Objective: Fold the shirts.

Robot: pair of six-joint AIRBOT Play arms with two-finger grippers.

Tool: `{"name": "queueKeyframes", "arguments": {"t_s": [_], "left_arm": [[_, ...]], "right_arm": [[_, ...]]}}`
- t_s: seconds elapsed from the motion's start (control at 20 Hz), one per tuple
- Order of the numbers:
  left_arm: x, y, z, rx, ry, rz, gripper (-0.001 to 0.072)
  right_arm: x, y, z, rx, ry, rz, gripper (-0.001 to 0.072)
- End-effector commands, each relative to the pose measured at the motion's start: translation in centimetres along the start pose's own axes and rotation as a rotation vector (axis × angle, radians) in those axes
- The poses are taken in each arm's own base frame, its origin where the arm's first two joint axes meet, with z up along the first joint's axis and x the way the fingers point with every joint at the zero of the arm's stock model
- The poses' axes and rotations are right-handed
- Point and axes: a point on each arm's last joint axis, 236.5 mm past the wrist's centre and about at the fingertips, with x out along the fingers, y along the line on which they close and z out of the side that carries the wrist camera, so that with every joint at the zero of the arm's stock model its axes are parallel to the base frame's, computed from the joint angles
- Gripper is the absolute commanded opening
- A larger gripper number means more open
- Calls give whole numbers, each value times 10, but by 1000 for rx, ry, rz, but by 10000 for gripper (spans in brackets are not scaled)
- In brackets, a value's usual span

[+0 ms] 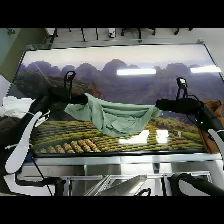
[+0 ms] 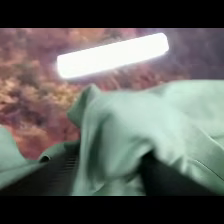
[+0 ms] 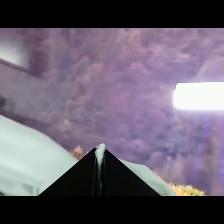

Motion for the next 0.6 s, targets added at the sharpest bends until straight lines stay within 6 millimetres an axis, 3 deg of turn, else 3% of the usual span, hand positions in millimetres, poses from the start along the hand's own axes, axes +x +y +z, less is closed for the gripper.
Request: {"name": "queueKeyframes", "arguments": {"t_s": [0.0, 0.15, 0.25, 0.3, 0.4, 0.55], "left_arm": [[-31, -14, -5, -204, 179, -178, 698], [-95, -15, -13, -288, 277, -210, 697], [-125, -34, -17, -295, 263, -208, 697], [-132, -48, -20, -293, 239, -202, 661], [-127, -84, -35, -281, 225, -210, 651], [-80, -128, -77, -251, 270, -197, 652]], "right_arm": [[7, -3, -2, 8, 8, -3, 19], [8, -1, -11, 8, 47, 10, 20], [11, -1, -21, 11, 85, 18, 20], [13, 0, -26, 14, 107, 25, 20], [13, 4, -38, 17, 155, 45, 20], [7, 16, -59, 16, 247, 94, 20]]}}
